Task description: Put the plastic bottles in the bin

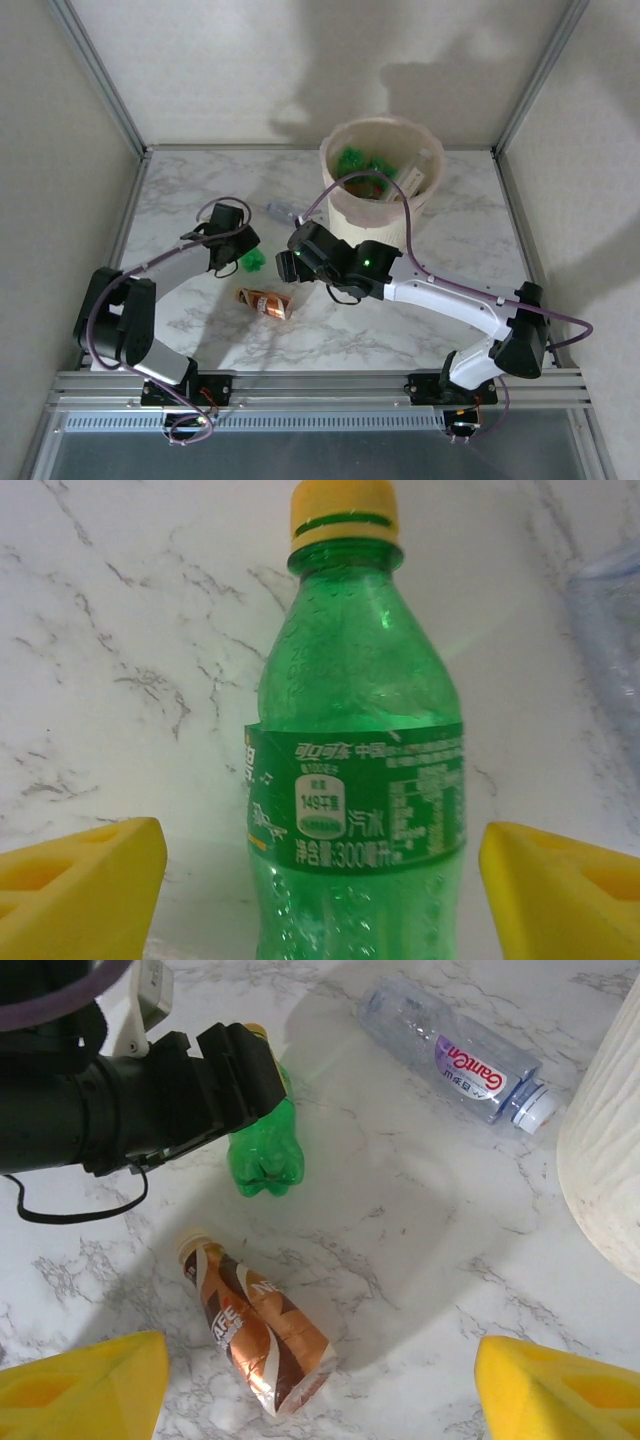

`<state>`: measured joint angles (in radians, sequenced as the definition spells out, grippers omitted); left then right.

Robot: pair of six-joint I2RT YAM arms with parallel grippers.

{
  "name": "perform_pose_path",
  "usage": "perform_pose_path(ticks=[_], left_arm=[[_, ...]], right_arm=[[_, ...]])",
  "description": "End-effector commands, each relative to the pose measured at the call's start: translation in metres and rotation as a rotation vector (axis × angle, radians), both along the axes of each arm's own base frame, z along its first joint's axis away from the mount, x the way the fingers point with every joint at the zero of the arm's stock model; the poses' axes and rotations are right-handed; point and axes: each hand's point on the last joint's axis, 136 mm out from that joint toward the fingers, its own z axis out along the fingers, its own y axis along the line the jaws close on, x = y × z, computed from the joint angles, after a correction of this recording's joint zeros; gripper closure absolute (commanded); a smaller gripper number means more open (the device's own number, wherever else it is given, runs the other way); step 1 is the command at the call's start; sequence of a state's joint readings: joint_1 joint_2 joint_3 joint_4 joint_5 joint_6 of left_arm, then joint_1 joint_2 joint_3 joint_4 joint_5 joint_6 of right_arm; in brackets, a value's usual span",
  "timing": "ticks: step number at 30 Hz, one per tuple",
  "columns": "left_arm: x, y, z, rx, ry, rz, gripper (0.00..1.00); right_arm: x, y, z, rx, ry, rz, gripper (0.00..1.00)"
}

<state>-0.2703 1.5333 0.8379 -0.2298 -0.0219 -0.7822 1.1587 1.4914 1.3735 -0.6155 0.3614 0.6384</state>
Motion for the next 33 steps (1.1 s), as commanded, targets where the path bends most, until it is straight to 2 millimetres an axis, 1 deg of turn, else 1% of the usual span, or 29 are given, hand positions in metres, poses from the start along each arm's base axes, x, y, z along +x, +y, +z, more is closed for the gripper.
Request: perform_pose_path(ticks=[1, 7, 14, 18, 22, 28, 31, 33], left_arm=[[0.010, -0.002, 0.001, 0.039, -0.013, -0.007, 0.21], [0.012, 0.000, -0.011, 0.089, 0.018, -0.012, 0.24], [0.009, 0.005, -0.028, 0.121, 0.055, -0.013, 0.31], [0.008, 0.003, -0.027, 0.112, 0.054, -0.018, 0.35], [0.007, 0.002, -0.013, 0.112, 0.023, -0.020, 0.38], [0.003, 0.003, 0.009, 0.110, -0.011, -0.026, 0.41], [0.003, 0.000, 0.033, 0.093, -0.055, -0.030, 0.42], [0.007, -0.008, 0.065, 0.078, -0.117, -0.048, 0.42]], right_arm=[[-0.006, 0.007, -0.009, 0.000, 0.017, 0.013, 0.20], [-0.007, 0.007, -0.009, 0.001, 0.020, 0.012, 0.19], [-0.007, 0.003, -0.005, -0.001, 0.013, 0.007, 0.19], [-0.005, 0.000, -0.001, 0.003, 0.002, -0.009, 0.20], [-0.003, -0.007, 0.009, 0.019, -0.020, -0.040, 0.21], [0.001, -0.025, 0.039, 0.068, -0.079, -0.096, 0.22], [0.004, -0.042, 0.053, 0.080, -0.106, -0.151, 0.22], [0.007, -0.058, 0.062, 0.082, -0.117, -0.205, 0.22]])
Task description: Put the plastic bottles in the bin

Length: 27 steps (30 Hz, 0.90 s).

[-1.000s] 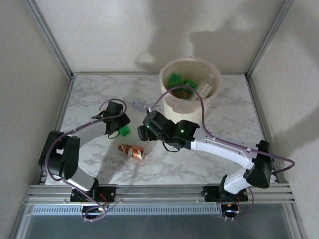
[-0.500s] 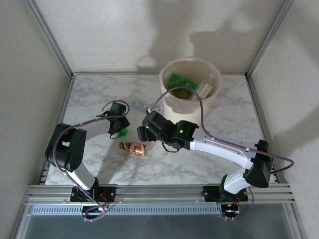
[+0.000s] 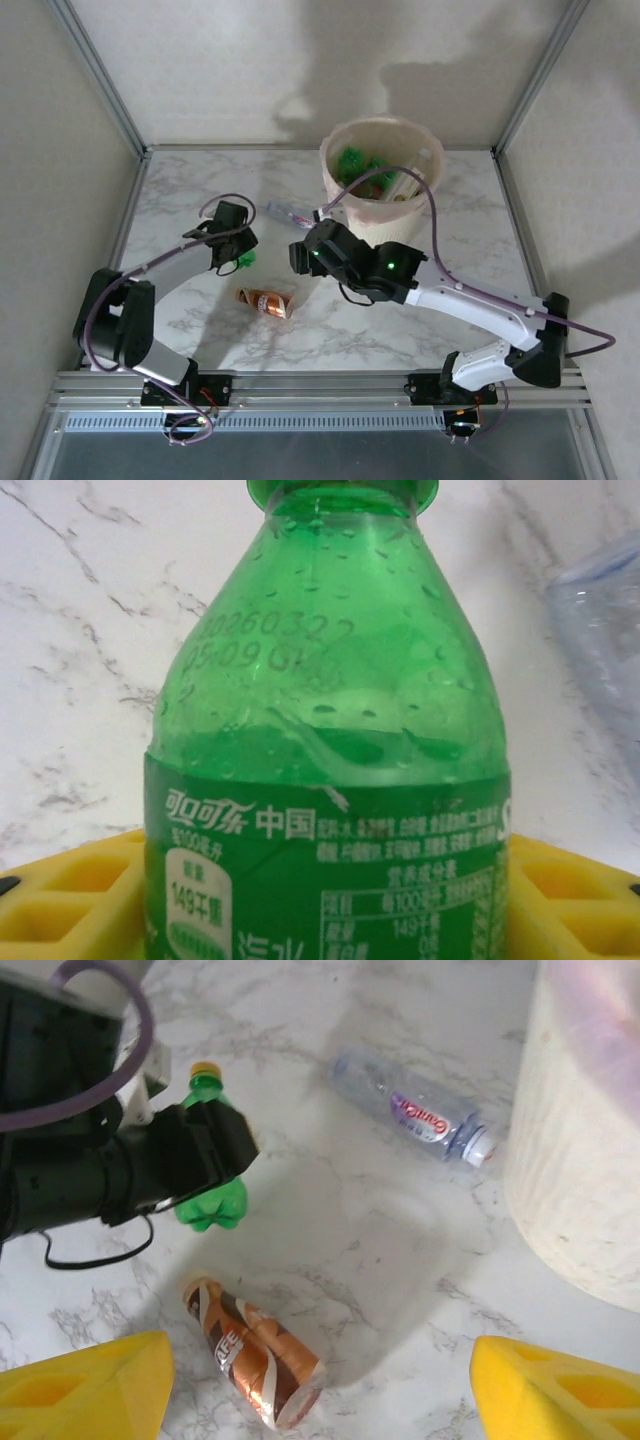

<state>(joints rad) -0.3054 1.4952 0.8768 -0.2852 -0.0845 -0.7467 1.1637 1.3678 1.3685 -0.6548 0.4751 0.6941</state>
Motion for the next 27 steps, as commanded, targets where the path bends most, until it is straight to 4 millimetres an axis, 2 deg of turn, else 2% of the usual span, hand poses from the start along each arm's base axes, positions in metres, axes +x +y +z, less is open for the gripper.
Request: perform_pose_path(ticks=[1, 3, 8, 11, 14, 17, 21, 23, 27], left_arm=[[0.009, -0.012, 0.065, 0.001, -0.124, -0.043, 0.42], [0.014, -0.029, 0.108, -0.006, -0.197, -0.096, 0.42], [0.023, -0.080, 0.234, -0.018, -0.399, -0.231, 0.42], [0.025, -0.111, 0.292, -0.050, -0.499, -0.294, 0.42], [0.028, -0.150, 0.329, -0.086, -0.568, -0.368, 0.42], [0.036, -0.189, 0.340, -0.105, -0.585, -0.437, 0.42], [0.043, -0.240, 0.338, -0.134, -0.577, -0.529, 0.42], [0.047, -0.264, 0.330, -0.146, -0.559, -0.570, 0.41], [0.051, -0.295, 0.311, -0.136, -0.519, -0.619, 0.42]], right_arm=[[0.006, -0.033, 0.022, 0.010, -0.038, -0.124, 0.23], [0.009, -0.049, 0.031, 0.020, -0.049, -0.175, 0.23], [0.011, -0.097, 0.048, 0.065, -0.083, -0.308, 0.23], [0.010, -0.126, 0.050, 0.070, -0.089, -0.363, 0.23], [0.007, -0.155, 0.054, 0.058, -0.091, -0.432, 0.23], [0.002, -0.174, 0.057, 0.067, -0.094, -0.463, 0.23], [-0.003, -0.185, 0.053, 0.073, -0.083, -0.483, 0.23], [-0.005, -0.186, 0.049, 0.068, -0.074, -0.488, 0.23], [-0.007, -0.188, 0.042, 0.063, -0.062, -0.494, 0.23]])
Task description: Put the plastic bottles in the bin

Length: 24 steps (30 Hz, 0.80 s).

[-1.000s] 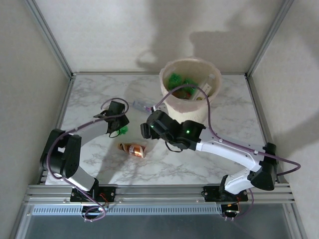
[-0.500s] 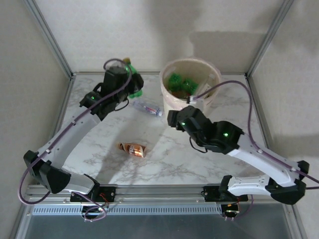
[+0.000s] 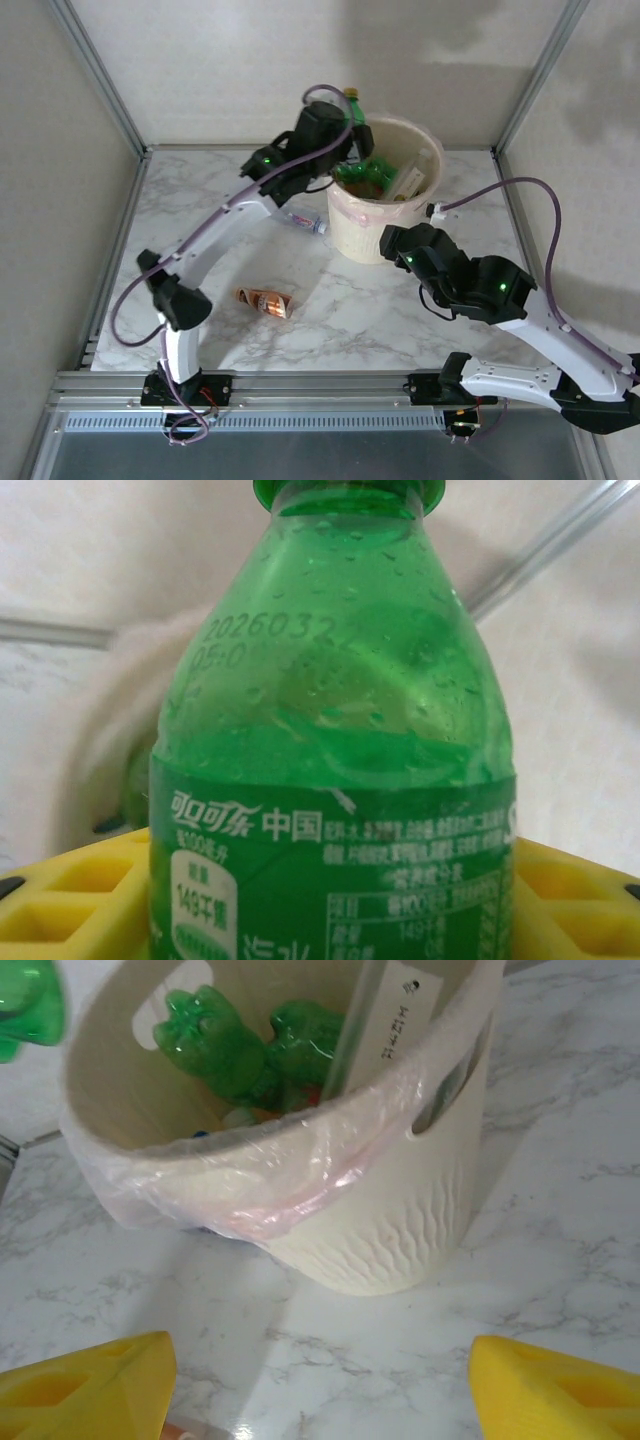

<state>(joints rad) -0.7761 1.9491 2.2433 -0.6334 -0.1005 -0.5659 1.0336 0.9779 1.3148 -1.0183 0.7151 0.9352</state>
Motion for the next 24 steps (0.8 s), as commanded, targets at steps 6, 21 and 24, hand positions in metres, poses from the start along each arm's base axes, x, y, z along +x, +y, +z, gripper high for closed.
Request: perform_pose_path(ticks=[6, 21, 24], left_arm=[[-0.006, -0.034, -0.008, 0.022, 0.006, -0.079, 0.42], [0.016, -0.055, -0.003, -0.082, -0.022, -0.076, 0.01], [0.008, -0.034, 0.025, -0.081, -0.070, -0.033, 0.01]], right_arm=[[-0.003, -0.021, -0.008, -0.013, 0.001, -0.071, 0.22], [-0.013, -0.032, -0.008, 0.010, 0.020, -0.075, 0.23], [-0.009, -0.014, -0.003, 0.017, 0.001, 0.009, 0.23]])
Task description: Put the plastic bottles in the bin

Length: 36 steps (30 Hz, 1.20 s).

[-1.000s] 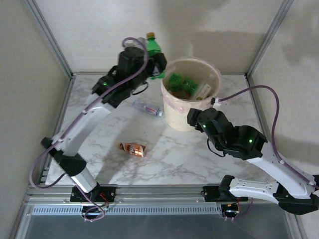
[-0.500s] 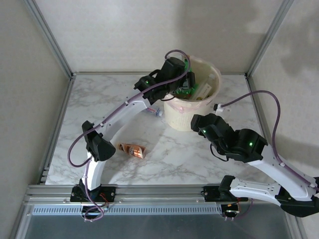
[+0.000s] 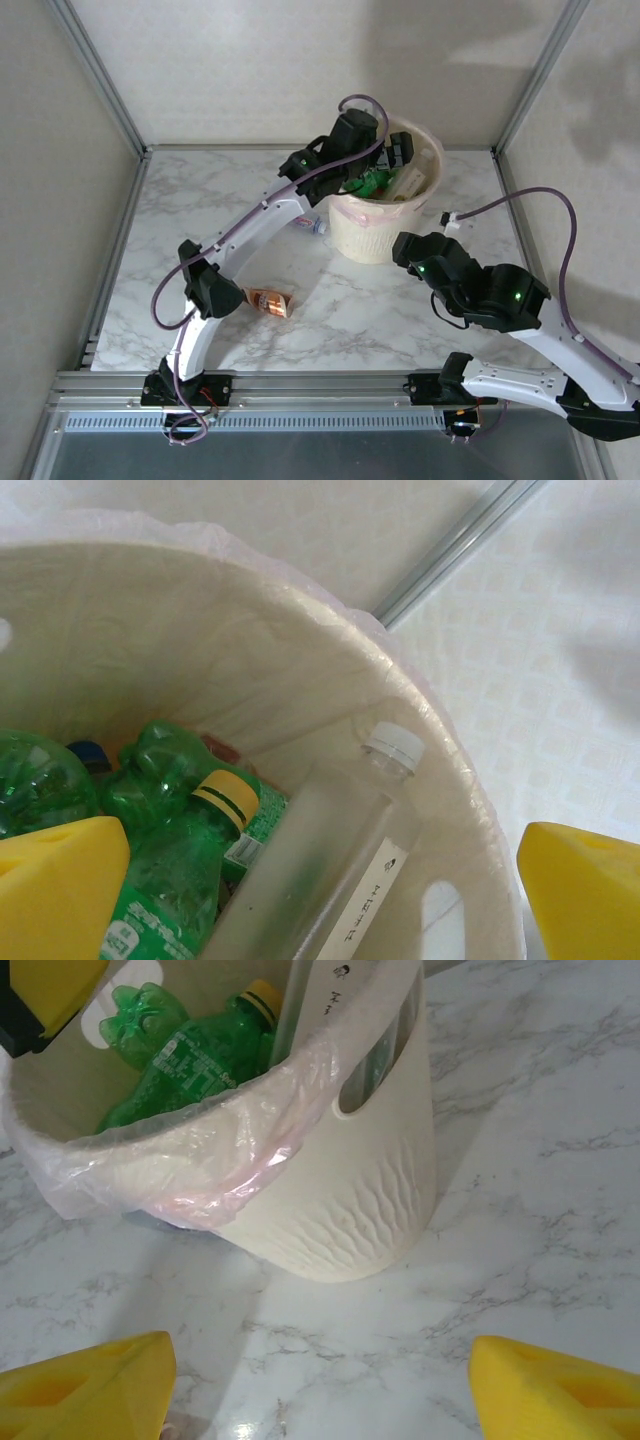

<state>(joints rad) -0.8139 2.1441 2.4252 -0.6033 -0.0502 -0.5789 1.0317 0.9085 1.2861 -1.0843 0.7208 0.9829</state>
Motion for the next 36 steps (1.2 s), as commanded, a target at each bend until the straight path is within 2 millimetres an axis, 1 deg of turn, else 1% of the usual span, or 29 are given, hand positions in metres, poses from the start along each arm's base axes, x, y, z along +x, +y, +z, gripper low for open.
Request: perform_pose_path(ticks=[1, 3, 4, 5, 6, 7, 8, 12, 14, 15, 16, 17, 18, 20, 23, 27, 30, 31, 33, 36], left_arm=[[-0.010, 0.036, 0.061, -0.046, -0.101, 0.076, 0.01], [-0.019, 0.063, 0.082, -0.040, -0.143, 0.134, 0.01], [-0.023, 0.079, 0.089, -0.036, -0.157, 0.166, 0.01], [-0.026, 0.094, 0.087, -0.027, -0.155, 0.192, 0.01], [-0.030, 0.113, 0.088, -0.032, -0.156, 0.225, 0.01], [-0.033, 0.134, 0.085, -0.039, -0.147, 0.263, 0.01], [-0.035, 0.153, 0.074, -0.040, -0.125, 0.298, 0.01], [-0.043, 0.248, 0.024, -0.119, -0.021, 0.457, 0.01], [-0.047, 0.280, -0.008, -0.150, 0.035, 0.476, 0.01], [-0.048, 0.292, -0.026, -0.150, 0.071, 0.487, 0.01], [-0.048, 0.301, -0.040, -0.142, 0.097, 0.500, 0.01], [-0.049, 0.306, -0.056, -0.129, 0.127, 0.507, 0.01], [-0.048, 0.306, -0.069, -0.114, 0.150, 0.501, 0.01], [-0.042, 0.300, -0.093, -0.080, 0.198, 0.485, 0.04], [-0.029, 0.291, -0.130, -0.032, 0.279, 0.466, 0.12], [-0.014, 0.279, -0.175, -0.001, 0.378, 0.469, 0.16], [-0.002, 0.266, -0.197, 0.046, 0.407, 0.482, 0.17], [0.001, 0.261, -0.202, 0.057, 0.412, 0.481, 0.18], [0.011, 0.251, -0.219, 0.079, 0.443, 0.484, 0.20], [0.023, 0.245, -0.234, 0.086, 0.467, 0.507, 0.20]], right_arm=[[0.004, 0.016, 0.003, -0.001, -0.021, 0.074, 0.23], [0.007, 0.031, 0.002, -0.013, -0.018, 0.128, 0.23], [0.010, 0.040, 0.000, -0.024, -0.013, 0.150, 0.23], [0.011, 0.045, -0.001, -0.032, -0.010, 0.163, 0.23], [0.013, 0.050, -0.002, -0.040, -0.008, 0.174, 0.23], [0.014, 0.057, -0.003, -0.040, -0.010, 0.190, 0.23], [0.015, 0.062, -0.003, -0.037, -0.013, 0.208, 0.23], [0.015, 0.088, 0.001, -0.012, -0.042, 0.296, 0.23], [0.015, 0.097, 0.000, -0.015, -0.044, 0.314, 0.23], [0.015, 0.101, -0.001, -0.018, -0.044, 0.323, 0.23], [0.015, 0.105, -0.001, -0.018, -0.043, 0.331, 0.23], [0.015, 0.110, -0.003, -0.022, -0.040, 0.343, 0.23], [0.015, 0.115, -0.005, -0.027, -0.038, 0.353, 0.23], [0.014, 0.123, -0.008, -0.032, -0.032, 0.369, 0.23], [0.013, 0.135, -0.013, -0.033, -0.024, 0.389, 0.23], [0.009, 0.146, -0.023, -0.036, -0.007, 0.408, 0.23], [0.007, 0.150, -0.032, -0.049, 0.010, 0.411, 0.23], [0.007, 0.151, -0.034, -0.052, 0.014, 0.413, 0.23], [0.006, 0.154, -0.035, -0.051, 0.014, 0.420, 0.23], [0.004, 0.158, -0.036, -0.052, 0.016, 0.430, 0.23]])
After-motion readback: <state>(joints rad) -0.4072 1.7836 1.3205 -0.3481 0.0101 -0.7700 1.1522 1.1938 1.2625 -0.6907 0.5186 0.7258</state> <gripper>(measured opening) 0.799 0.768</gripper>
